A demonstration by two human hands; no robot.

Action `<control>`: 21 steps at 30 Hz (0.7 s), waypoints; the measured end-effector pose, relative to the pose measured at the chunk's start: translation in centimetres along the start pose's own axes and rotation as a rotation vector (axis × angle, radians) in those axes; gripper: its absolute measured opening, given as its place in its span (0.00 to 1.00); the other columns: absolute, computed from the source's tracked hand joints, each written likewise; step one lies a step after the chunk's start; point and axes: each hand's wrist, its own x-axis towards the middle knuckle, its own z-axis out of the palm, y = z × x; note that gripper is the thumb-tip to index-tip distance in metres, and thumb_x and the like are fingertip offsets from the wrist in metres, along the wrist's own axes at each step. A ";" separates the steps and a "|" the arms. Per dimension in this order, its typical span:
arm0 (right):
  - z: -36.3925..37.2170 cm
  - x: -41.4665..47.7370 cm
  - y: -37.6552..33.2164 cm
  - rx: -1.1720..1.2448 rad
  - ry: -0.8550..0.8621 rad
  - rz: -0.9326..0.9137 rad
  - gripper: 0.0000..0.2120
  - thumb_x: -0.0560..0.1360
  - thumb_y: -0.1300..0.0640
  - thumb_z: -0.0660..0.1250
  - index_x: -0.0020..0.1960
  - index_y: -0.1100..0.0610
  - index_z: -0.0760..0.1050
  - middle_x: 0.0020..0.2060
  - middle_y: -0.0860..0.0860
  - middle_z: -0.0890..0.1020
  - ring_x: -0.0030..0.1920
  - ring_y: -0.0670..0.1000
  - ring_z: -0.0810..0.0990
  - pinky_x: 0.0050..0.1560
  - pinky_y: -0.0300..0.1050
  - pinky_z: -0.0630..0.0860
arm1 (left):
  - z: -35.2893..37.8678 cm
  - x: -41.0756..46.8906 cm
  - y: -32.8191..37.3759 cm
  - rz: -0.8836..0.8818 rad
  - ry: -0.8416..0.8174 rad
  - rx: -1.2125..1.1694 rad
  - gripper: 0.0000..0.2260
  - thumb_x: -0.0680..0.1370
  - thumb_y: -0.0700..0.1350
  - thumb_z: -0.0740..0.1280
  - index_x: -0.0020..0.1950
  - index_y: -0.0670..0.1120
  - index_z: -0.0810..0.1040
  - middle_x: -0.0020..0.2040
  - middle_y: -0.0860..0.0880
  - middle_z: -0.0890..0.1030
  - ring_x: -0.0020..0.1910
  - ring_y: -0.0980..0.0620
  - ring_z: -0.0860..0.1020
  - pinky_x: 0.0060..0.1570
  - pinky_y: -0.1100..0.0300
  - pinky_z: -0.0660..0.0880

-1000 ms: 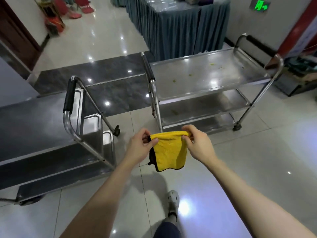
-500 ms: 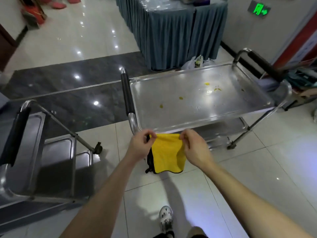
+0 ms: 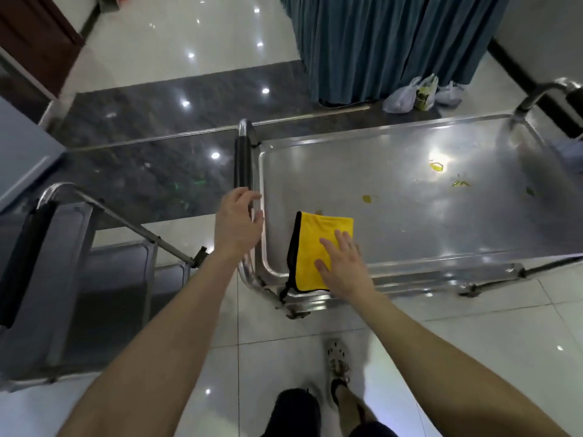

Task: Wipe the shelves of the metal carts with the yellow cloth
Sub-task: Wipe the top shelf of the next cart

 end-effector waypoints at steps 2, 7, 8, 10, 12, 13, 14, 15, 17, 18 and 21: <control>0.9 0.7 -0.5 0.002 0.065 -0.002 0.32 0.84 0.37 0.60 0.85 0.47 0.61 0.86 0.56 0.53 0.86 0.59 0.46 0.83 0.62 0.50 | 0.3 1.7 -0.4 -0.028 0.018 0.028 0.19 0.83 0.44 0.71 0.74 0.48 0.77 0.76 0.46 0.73 0.77 0.43 0.70 0.80 0.44 0.67; 2.3 3.0 -1.2 -0.046 0.239 0.017 0.34 0.83 0.31 0.56 0.85 0.44 0.59 0.86 0.58 0.53 0.86 0.60 0.44 0.83 0.68 0.49 | 0.9 7.5 -1.1 -0.077 -0.022 0.028 0.28 0.85 0.51 0.68 0.84 0.50 0.66 0.84 0.44 0.62 0.80 0.40 0.67 0.80 0.41 0.67; 2.9 3.3 -1.3 -0.056 0.262 0.029 0.34 0.83 0.32 0.56 0.85 0.44 0.59 0.86 0.59 0.53 0.86 0.60 0.43 0.83 0.69 0.49 | 1.1 8.7 -1.3 -0.093 -0.042 0.034 0.30 0.85 0.53 0.68 0.85 0.51 0.62 0.85 0.44 0.59 0.81 0.39 0.65 0.80 0.41 0.67; 4.2 3.7 -1.3 -0.081 0.305 0.065 0.33 0.83 0.35 0.57 0.85 0.45 0.59 0.86 0.60 0.52 0.86 0.61 0.42 0.82 0.70 0.49 | 1.5 11.2 -1.8 -0.131 -0.083 0.030 0.35 0.85 0.56 0.67 0.88 0.51 0.56 0.88 0.43 0.54 0.84 0.38 0.62 0.82 0.41 0.64; 5.6 3.6 -1.3 -0.114 0.334 0.103 0.33 0.84 0.36 0.57 0.86 0.46 0.58 0.86 0.61 0.52 0.86 0.61 0.43 0.82 0.70 0.49 | 2.1 13.0 -2.2 -0.173 -0.127 0.026 0.38 0.85 0.57 0.66 0.89 0.52 0.50 0.89 0.41 0.49 0.85 0.36 0.60 0.83 0.41 0.63; 6.3 3.5 -1.4 -0.124 0.347 0.121 0.33 0.85 0.37 0.57 0.86 0.46 0.58 0.86 0.61 0.52 0.86 0.61 0.43 0.82 0.70 0.49 | 2.5 13.4 -2.3 -0.187 -0.146 0.033 0.38 0.86 0.56 0.65 0.90 0.53 0.48 0.89 0.40 0.48 0.85 0.35 0.60 0.83 0.41 0.63; 6.9 3.4 -1.5 -0.129 0.361 0.138 0.32 0.85 0.38 0.57 0.86 0.47 0.57 0.86 0.61 0.52 0.86 0.61 0.44 0.82 0.70 0.50 | 2.8 13.6 -2.4 -0.192 -0.152 0.045 0.38 0.86 0.55 0.64 0.90 0.53 0.46 0.89 0.40 0.48 0.84 0.34 0.62 0.82 0.42 0.65; 7.5 3.4 -1.7 -0.136 0.370 0.152 0.32 0.86 0.39 0.56 0.87 0.48 0.56 0.86 0.61 0.51 0.86 0.62 0.44 0.82 0.70 0.50 | 3.2 13.5 -2.5 -0.183 -0.138 0.059 0.37 0.86 0.52 0.63 0.90 0.53 0.46 0.89 0.40 0.48 0.83 0.33 0.64 0.80 0.41 0.67; 8.3 3.7 -2.8 -0.168 0.395 0.201 0.32 0.85 0.43 0.55 0.87 0.49 0.52 0.86 0.62 0.49 0.86 0.64 0.42 0.82 0.71 0.50 | 3.6 13.1 -2.5 -0.138 -0.092 0.086 0.37 0.85 0.46 0.62 0.90 0.51 0.46 0.88 0.38 0.51 0.79 0.32 0.68 0.77 0.41 0.70; 8.7 4.2 -3.6 -0.169 0.409 0.235 0.33 0.85 0.44 0.55 0.87 0.49 0.51 0.86 0.63 0.48 0.86 0.65 0.42 0.81 0.72 0.49 | 3.7 13.0 -2.4 -0.124 -0.082 0.095 0.37 0.84 0.45 0.62 0.90 0.51 0.46 0.88 0.37 0.51 0.79 0.31 0.68 0.77 0.40 0.70; 9.8 5.6 -7.2 -0.140 0.415 0.230 0.33 0.86 0.41 0.54 0.88 0.48 0.51 0.86 0.63 0.46 0.85 0.66 0.41 0.80 0.75 0.47 | 3.9 12.9 -2.4 -0.116 -0.081 0.107 0.38 0.84 0.43 0.62 0.90 0.50 0.46 0.88 0.35 0.50 0.79 0.30 0.67 0.78 0.40 0.68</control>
